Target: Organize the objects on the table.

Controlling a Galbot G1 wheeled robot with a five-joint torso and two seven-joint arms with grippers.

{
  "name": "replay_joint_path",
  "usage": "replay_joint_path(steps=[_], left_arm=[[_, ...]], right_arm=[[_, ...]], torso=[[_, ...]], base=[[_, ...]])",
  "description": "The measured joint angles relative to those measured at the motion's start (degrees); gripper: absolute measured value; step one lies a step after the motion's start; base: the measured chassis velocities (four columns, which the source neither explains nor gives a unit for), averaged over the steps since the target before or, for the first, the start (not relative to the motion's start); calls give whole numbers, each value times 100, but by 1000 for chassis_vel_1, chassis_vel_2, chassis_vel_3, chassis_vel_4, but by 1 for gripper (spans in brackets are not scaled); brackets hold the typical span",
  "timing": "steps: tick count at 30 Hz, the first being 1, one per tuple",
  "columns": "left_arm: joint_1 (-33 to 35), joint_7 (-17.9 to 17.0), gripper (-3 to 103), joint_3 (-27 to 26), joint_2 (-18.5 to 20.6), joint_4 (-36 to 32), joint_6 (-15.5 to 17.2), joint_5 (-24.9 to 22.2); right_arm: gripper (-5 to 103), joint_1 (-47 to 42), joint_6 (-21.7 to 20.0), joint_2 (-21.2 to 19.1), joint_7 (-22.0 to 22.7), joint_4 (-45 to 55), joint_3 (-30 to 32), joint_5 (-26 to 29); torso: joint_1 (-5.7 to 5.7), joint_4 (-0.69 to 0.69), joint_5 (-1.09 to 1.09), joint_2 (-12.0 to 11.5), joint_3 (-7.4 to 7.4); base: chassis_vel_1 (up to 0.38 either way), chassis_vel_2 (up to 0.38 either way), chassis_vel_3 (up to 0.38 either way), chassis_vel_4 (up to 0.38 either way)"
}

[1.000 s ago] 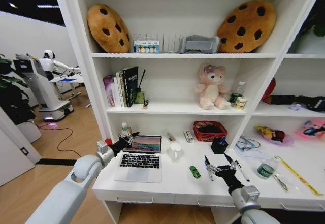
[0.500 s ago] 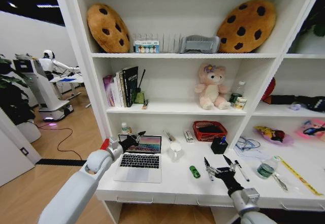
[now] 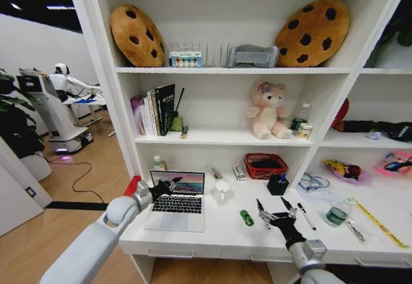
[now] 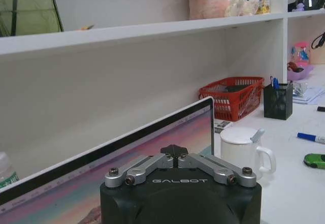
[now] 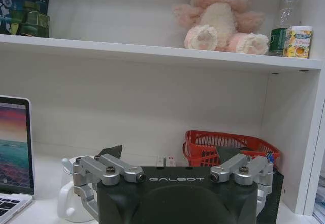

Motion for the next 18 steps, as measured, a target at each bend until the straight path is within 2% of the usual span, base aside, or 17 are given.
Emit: replay_joint_path(steps=[8, 18], left_arm=[[-252, -81, 0, -142, -78, -12, 1, -165], [-978, -76, 0, 211, -383, 747, -42, -128]], right_arm=[[100, -78, 94, 133, -5, -1, -108, -211], [100, -119, 210, 206, -14, 12, -49, -266]], torso=[[0, -3, 1, 0, 0], [0, -3, 0, 0, 0]], base=[[0, 0, 0, 0], [0, 0, 0, 0]])
